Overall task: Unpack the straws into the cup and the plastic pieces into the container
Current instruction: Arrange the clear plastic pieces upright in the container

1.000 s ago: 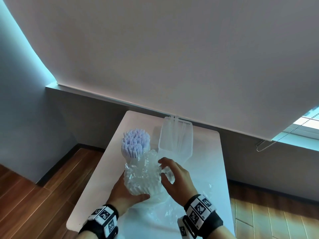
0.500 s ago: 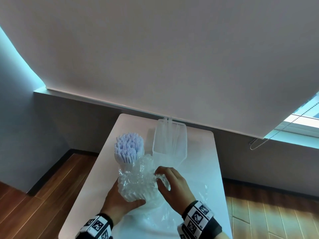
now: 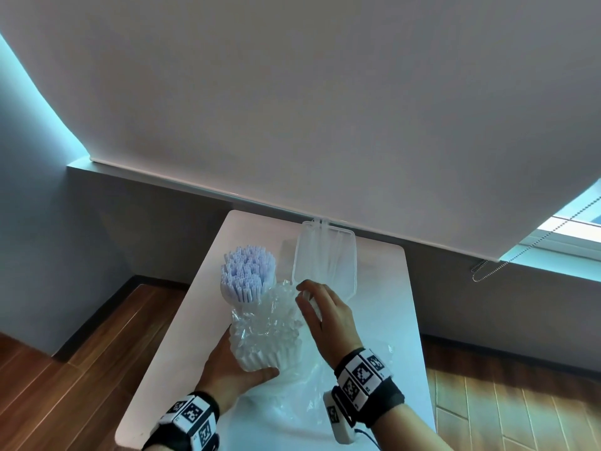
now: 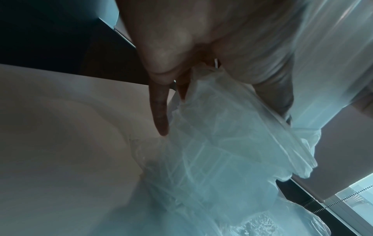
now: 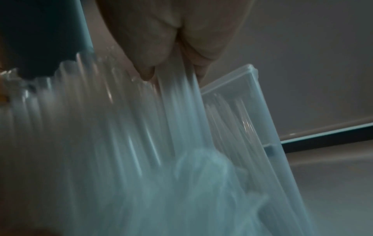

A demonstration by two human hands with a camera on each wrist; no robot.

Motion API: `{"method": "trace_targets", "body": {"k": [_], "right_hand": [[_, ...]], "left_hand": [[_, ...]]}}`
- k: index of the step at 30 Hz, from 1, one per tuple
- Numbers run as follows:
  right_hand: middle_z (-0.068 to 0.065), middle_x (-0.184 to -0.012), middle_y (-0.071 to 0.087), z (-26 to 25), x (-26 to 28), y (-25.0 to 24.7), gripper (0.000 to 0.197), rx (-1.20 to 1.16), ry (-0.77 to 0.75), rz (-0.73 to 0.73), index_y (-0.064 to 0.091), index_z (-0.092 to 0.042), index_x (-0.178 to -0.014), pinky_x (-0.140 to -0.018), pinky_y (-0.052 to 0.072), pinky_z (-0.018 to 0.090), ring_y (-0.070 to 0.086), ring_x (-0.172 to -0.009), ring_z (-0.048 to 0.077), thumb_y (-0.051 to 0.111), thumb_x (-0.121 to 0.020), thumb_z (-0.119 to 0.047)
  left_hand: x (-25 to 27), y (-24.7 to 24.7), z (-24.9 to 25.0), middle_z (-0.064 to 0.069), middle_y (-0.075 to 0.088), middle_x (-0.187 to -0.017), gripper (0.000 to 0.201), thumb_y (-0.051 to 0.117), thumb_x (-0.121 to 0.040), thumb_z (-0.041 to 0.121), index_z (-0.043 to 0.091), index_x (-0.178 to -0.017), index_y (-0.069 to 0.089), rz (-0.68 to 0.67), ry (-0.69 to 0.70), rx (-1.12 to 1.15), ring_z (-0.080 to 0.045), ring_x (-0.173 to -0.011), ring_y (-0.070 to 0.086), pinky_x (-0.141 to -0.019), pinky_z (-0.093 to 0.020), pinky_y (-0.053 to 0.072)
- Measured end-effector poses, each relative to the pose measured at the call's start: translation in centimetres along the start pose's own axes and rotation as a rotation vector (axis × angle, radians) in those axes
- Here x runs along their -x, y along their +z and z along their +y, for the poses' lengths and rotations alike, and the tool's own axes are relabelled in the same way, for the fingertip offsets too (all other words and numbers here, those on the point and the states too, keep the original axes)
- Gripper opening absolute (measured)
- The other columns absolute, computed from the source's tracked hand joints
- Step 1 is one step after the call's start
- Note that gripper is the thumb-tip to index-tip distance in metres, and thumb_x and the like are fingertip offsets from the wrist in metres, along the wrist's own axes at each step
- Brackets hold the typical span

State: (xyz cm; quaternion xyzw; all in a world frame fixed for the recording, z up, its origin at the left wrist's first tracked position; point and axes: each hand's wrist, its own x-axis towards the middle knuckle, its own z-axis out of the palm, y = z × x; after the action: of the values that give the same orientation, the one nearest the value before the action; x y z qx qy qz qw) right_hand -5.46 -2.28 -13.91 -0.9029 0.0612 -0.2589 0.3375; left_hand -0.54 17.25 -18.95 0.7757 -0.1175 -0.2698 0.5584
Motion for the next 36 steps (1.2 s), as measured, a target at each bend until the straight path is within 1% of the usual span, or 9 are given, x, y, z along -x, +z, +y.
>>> {"method": "trace_targets", "body": {"k": [5,13,17,22,27,29,32,34,36], "right_hand": [[-0.005,-0.101,0.066,0.1,-1.5,-1.0,0.016,0.006,0.008,0.094,0.060,-0.018,-0.113,-0.075,0.049,0.014,0.061,-0.085,0.004,0.058,-0.097,-0.016],[0.000,-0.092,0.065,0.3,-4.8,-3.7,0.022,0.047,-0.095,0.103,0.061,-0.010,-0.116,-0.070,0.053,0.024,0.064,-0.077,0.010,0.061,-0.094,-0.016],[-0.002,-0.089,0.068,-0.7,-7.6,-7.1,0.021,0.065,-0.102,0.174,0.061,-0.013,-0.113,-0.074,0.047,0.008,0.064,-0.076,0.005,0.062,-0.094,-0.022],[-0.005,-0.090,0.070,-2.2,-11.9,-12.4,0.021,0.002,-0.109,0.310,0.059,-0.028,-0.114,-0.073,0.058,0.038,0.071,-0.076,0.014,0.059,-0.094,-0.036],[-0.004,-0.090,0.070,-2.6,-16.0,-15.2,0.022,0.059,-0.205,0.434,0.061,-0.020,-0.114,-0.074,0.057,0.037,0.070,-0.078,0.016,0.060,-0.095,-0.032],[-0.004,-0.093,0.067,-1.4,-17.3,-14.6,0.022,0.014,-0.187,0.374,0.059,-0.023,-0.115,-0.076,0.056,0.041,0.070,-0.080,0.018,0.059,-0.096,-0.034],[-0.003,-0.096,0.066,0.9,-17.8,-12.0,0.023,0.065,-0.114,0.193,0.060,-0.019,-0.116,-0.082,0.052,0.026,0.067,-0.083,0.018,0.059,-0.095,-0.029],[0.001,-0.116,0.064,2.8,-17.3,-9.6,0.034,0.199,0.000,-0.079,0.055,-0.020,-0.128,-0.097,0.045,0.029,0.061,-0.107,0.020,0.055,-0.097,-0.034],[-0.002,-0.154,0.033,4.9,-16.2,-7.5,0.055,0.360,0.177,-0.444,0.031,-0.034,-0.146,-0.113,0.024,0.047,0.028,-0.142,0.026,0.041,-0.096,-0.055]], "left_hand": [[-0.3,0.1,-0.7,0.023,0.062,-0.113,0.085,0.099,-0.041,0.031,0.047,-0.109,0.049,0.007,-0.014,0.004,0.000,-0.107,0.059,-0.096,-0.025,0.044],[-0.5,0.0,-1.3,0.019,0.066,-0.113,0.090,0.099,-0.037,0.038,0.044,-0.113,0.052,0.013,-0.049,0.019,-0.001,-0.107,0.061,-0.100,-0.028,0.046],[-0.6,0.0,-1.2,0.019,0.066,-0.114,0.090,0.099,-0.039,0.039,0.044,-0.115,0.052,-0.004,-0.040,0.022,0.000,-0.109,0.060,-0.100,-0.028,0.045],[-0.6,-0.1,-1.2,0.017,0.066,-0.115,0.096,0.096,-0.034,0.052,0.042,-0.118,0.050,-0.002,-0.035,-0.003,-0.005,-0.109,0.061,-0.103,-0.034,0.047],[-0.7,0.0,-1.2,0.017,0.066,-0.113,0.092,0.098,-0.035,0.045,0.043,-0.114,0.052,0.004,-0.031,0.019,-0.003,-0.108,0.062,-0.102,-0.033,0.047],[-0.8,0.0,-1.2,0.017,0.067,-0.111,0.090,0.099,-0.037,0.040,0.042,-0.113,0.053,0.005,-0.032,0.023,-0.003,-0.107,0.063,-0.100,-0.031,0.047],[-0.8,0.0,-1.3,0.017,0.068,-0.112,0.094,0.099,-0.035,0.042,0.039,-0.118,0.054,0.004,-0.041,0.028,-0.005,-0.108,0.063,-0.101,-0.031,0.047],[-0.8,0.1,-1.4,0.016,0.067,-0.114,0.100,0.099,-0.034,0.043,0.037,-0.122,0.052,0.006,-0.053,0.032,-0.005,-0.109,0.062,-0.103,-0.033,0.046],[-0.8,0.1,-1.3,0.017,0.064,-0.116,0.101,0.100,-0.036,0.040,0.037,-0.124,0.049,0.005,-0.051,0.035,-0.003,-0.110,0.060,-0.102,-0.029,0.044]]}}
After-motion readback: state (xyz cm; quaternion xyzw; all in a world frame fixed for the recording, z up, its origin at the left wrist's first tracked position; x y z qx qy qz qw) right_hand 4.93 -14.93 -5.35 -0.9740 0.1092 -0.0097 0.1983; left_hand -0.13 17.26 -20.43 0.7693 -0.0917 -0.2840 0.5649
